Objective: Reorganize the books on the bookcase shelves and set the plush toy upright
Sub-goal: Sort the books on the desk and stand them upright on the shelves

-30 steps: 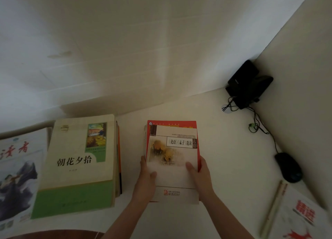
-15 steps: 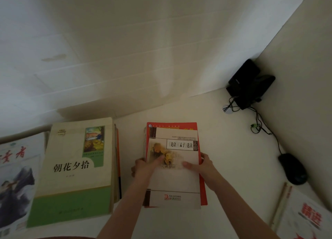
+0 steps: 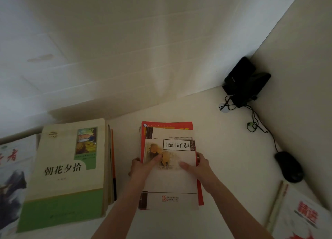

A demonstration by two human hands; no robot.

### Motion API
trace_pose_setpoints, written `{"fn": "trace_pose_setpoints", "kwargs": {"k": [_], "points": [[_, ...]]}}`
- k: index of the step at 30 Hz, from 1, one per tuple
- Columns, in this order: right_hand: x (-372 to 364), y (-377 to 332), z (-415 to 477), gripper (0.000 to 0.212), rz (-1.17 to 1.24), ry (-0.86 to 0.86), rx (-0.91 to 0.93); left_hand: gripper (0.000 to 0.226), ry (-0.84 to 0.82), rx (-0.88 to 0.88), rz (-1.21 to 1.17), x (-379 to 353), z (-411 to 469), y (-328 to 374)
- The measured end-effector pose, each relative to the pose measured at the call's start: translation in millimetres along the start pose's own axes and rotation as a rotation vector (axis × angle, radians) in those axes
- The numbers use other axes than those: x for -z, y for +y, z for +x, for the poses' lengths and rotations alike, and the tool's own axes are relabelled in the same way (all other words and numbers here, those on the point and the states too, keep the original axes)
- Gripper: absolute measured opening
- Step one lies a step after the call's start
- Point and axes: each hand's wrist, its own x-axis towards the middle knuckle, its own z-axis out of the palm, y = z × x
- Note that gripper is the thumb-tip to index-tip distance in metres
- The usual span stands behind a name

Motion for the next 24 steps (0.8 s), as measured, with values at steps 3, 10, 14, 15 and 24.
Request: {"fn": "trace_pose_setpoints", "kwargs": {"k": [3,10,14,15,24], "points": [[-1,3,-1,0.117,-0.012,0.011,0.016,0.105,-0.002,-0.002,-0.049,-1,-5,1],[-2,-4,-9,0.106,-0.108,0.06,0.064,0.101,-0.02,0.015,-0.097,-1,-2,1],[-6,-10,-11,0.087,-0.178,0.124,0.081,0.082,-0.046,0.026,-0.147,-1,2,-1],[-6,-10,-13,0.089,-0.184,0.117,0.085,0.081,-0.046,0.018,-0.142,-1,1,-1],[-4,-10,-14,0.115,-0.186,0.095,0.056,0.085,-0.048,0.031,-0.18,0,2,-3]]}}
